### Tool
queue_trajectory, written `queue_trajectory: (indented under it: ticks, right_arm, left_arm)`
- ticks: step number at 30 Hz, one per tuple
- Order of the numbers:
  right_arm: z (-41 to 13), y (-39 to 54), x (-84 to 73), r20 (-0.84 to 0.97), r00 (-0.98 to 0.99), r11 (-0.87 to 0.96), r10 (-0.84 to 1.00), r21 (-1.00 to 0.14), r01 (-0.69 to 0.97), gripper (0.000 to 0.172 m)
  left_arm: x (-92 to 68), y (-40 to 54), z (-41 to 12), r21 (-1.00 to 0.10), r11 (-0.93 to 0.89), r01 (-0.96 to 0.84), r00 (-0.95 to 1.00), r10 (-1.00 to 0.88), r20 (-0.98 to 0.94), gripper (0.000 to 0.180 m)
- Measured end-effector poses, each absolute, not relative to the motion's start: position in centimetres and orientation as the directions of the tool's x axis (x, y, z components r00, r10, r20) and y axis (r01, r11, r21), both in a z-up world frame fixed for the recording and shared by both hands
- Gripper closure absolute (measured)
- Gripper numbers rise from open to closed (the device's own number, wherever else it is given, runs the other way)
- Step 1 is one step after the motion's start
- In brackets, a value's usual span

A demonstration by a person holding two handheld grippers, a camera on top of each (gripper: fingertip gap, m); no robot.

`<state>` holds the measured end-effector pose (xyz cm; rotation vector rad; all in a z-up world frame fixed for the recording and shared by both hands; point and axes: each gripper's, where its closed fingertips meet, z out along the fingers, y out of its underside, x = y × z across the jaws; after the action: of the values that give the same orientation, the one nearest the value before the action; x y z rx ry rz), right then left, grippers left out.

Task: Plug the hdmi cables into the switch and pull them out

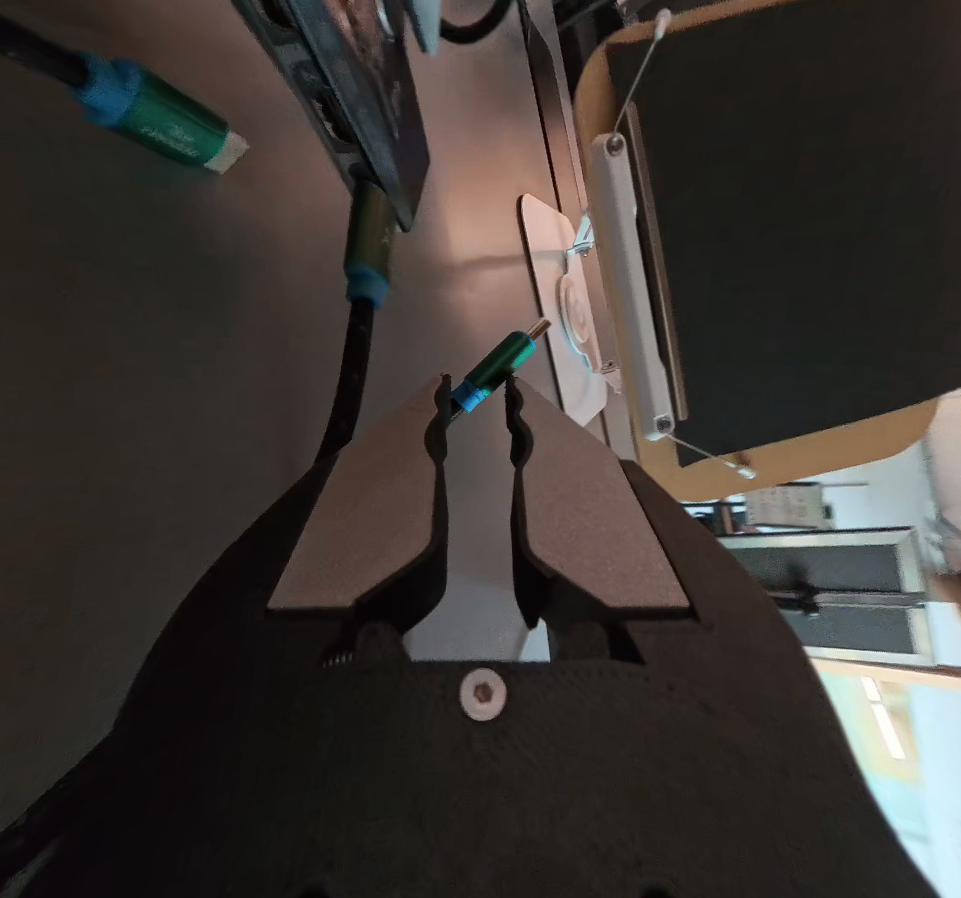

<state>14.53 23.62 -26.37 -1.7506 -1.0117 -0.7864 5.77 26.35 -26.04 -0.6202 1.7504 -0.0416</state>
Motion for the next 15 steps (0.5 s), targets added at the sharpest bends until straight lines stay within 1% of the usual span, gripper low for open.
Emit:
queue_trajectory:
  ticks: [4, 12, 15]
  right_arm:
    - [-25.8, 23.6, 15.1, 0.76, 0.582, -0.231, 0.289, -0.535, 0.813, 0.155]
    - [-24.9, 23.6, 15.3, 0.707, 0.655, -0.214, 0.268, -0.619, 0.756, 0.155]
    - [-25.0, 23.6, 15.2, 0.63, 0.721, -0.221, 0.289, -0.689, 0.69, 0.156]
  left_arm:
    - [5.7, 26.4, -25.7, -0.384, 0.845, -0.371, -0.125, -0.456, -0.881, 0.155]
    - [5.7, 26.6, -25.8, -0.353, 0.853, -0.385, -0.123, -0.427, -0.896, 0.155]
    - [5.8, 26.6, -26.1, -0.337, 0.856, -0.392, -0.132, -0.415, -0.9, 0.155]
